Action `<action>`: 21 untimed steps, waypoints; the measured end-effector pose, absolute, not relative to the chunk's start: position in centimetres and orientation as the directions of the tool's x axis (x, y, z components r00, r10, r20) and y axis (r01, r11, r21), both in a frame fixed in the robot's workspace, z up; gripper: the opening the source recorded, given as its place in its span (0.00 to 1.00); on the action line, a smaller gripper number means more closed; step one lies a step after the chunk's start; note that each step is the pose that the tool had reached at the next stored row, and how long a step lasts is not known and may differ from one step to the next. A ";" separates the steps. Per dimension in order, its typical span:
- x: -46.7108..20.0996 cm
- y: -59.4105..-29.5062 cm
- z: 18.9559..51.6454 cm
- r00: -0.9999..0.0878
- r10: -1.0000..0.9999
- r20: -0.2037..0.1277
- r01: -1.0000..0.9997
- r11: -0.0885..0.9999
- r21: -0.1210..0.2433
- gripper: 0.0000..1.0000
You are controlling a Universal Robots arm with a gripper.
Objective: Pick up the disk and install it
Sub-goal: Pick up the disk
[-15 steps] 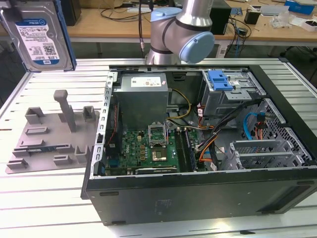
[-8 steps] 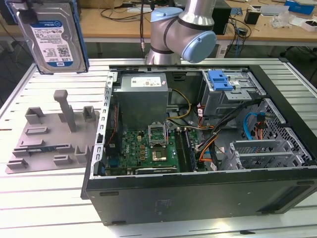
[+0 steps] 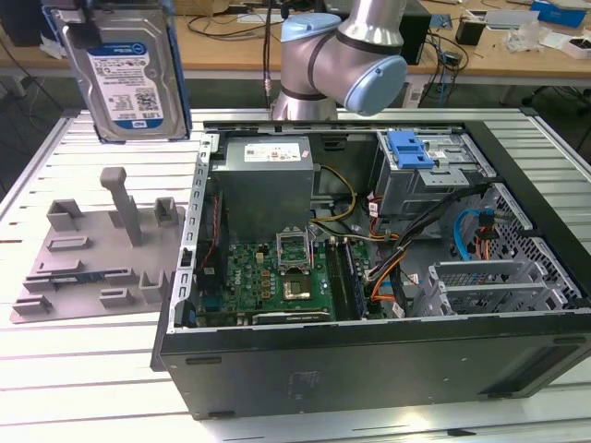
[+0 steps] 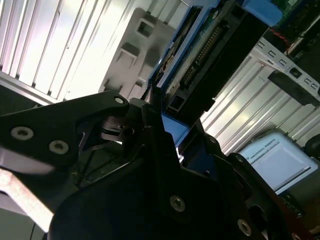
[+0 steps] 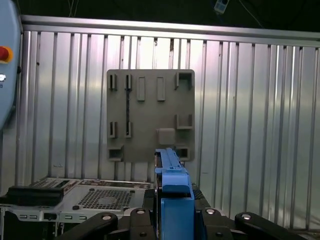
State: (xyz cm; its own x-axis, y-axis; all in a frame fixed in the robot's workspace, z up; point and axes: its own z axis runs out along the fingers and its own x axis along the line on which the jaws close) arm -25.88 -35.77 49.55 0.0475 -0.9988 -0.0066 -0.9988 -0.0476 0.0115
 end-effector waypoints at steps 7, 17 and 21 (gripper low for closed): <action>-22.7 -36.8 49.6 0.048 -0.999 -0.007 -0.999 -0.048 0.011 0.37; -19.2 -38.5 49.6 0.048 -0.999 -0.007 -0.999 -0.048 0.011 0.37; -18.5 -39.4 49.6 0.047 -0.999 -0.007 -0.999 -0.048 0.011 0.37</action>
